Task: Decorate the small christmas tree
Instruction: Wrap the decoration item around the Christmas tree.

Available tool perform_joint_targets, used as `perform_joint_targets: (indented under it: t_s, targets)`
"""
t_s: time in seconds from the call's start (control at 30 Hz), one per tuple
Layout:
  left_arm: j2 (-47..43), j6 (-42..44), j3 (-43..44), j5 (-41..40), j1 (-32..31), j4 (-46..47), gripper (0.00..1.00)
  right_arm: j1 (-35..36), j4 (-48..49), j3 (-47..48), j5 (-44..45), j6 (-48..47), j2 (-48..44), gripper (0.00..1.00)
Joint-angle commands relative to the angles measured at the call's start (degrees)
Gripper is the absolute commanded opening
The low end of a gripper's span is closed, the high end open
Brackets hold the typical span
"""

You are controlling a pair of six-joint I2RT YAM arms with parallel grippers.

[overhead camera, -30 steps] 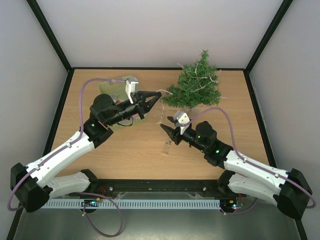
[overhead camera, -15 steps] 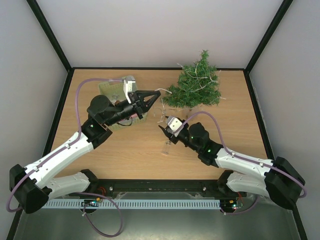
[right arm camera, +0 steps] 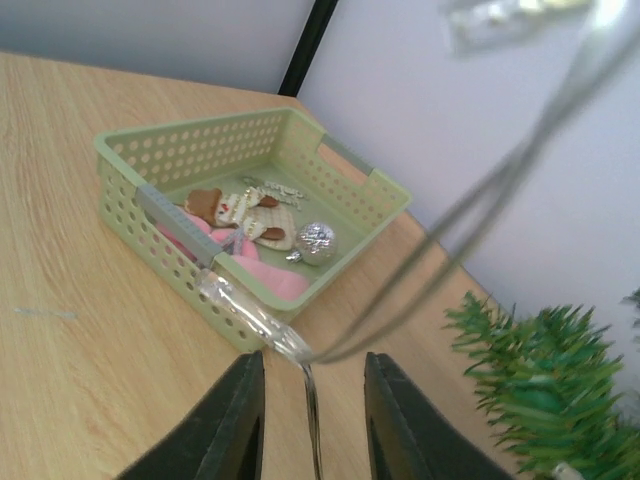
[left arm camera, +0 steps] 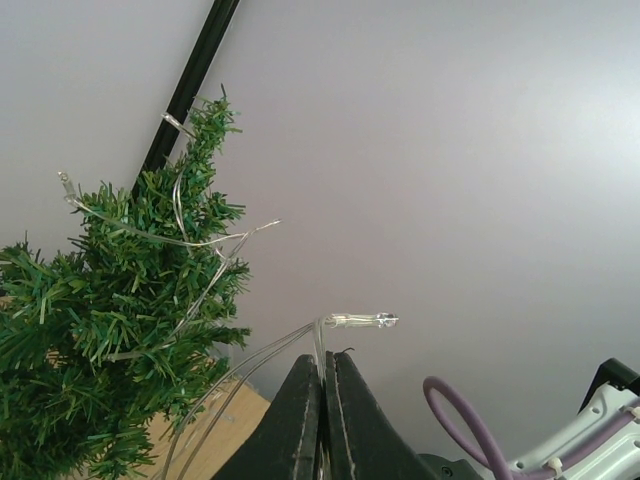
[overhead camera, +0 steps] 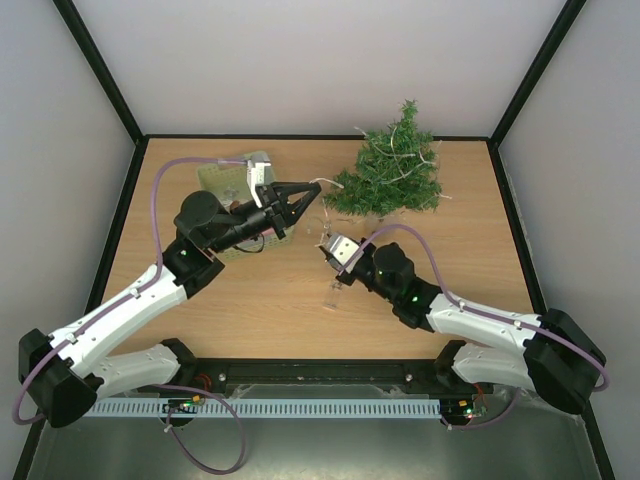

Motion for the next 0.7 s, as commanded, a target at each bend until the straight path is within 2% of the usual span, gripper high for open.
perform_joint_targets:
  t_s: [0.0, 0.07, 0.1, 0.27, 0.37, 0.5, 0.67]
  targets:
    - [-1.59, -0.46, -0.78, 0.03, 0.45, 1.47, 0.02, 0.40, 0.38, 2.02, -0.17, -1.31, -0.93, 0.17]
    - [-1.76, -0.22, -0.80, -0.53, 0.58, 0.93, 0.02, 0.39, -0.80, 1.96, -1.01, -0.67, -1.72, 0.03]
    - [-1.81, 0.08, -0.80, -1.00, 0.73, 0.61, 0.02, 0.62, -1.82, 1.92, -1.33, -0.15, -2.40, 0.02]
    - [-0.66, 1.46, -0.62, -2.82, 4.03, -2.60, 0.02, 1.42, -9.13, 1.05, -1.86, 2.98, -7.91, 0.02]
    - [-0.24, 1.33, -0.54, -1.75, 6.27, -3.23, 0.02, 1.40, -15.52, 3.89, -6.23, 6.25, -9.79, 0.02]
    - [0.52, 2.61, 0.00, -2.38, 7.61, -5.54, 0.02, 1.45, -29.49, 10.20, -15.94, 11.09, -11.98, 0.02]
    - [0.78, -0.24, -1.82, -2.66, 10.25, -6.02, 0.02, 1.43, -34.74, 12.07, -18.08, 17.63, -21.23, 0.02]
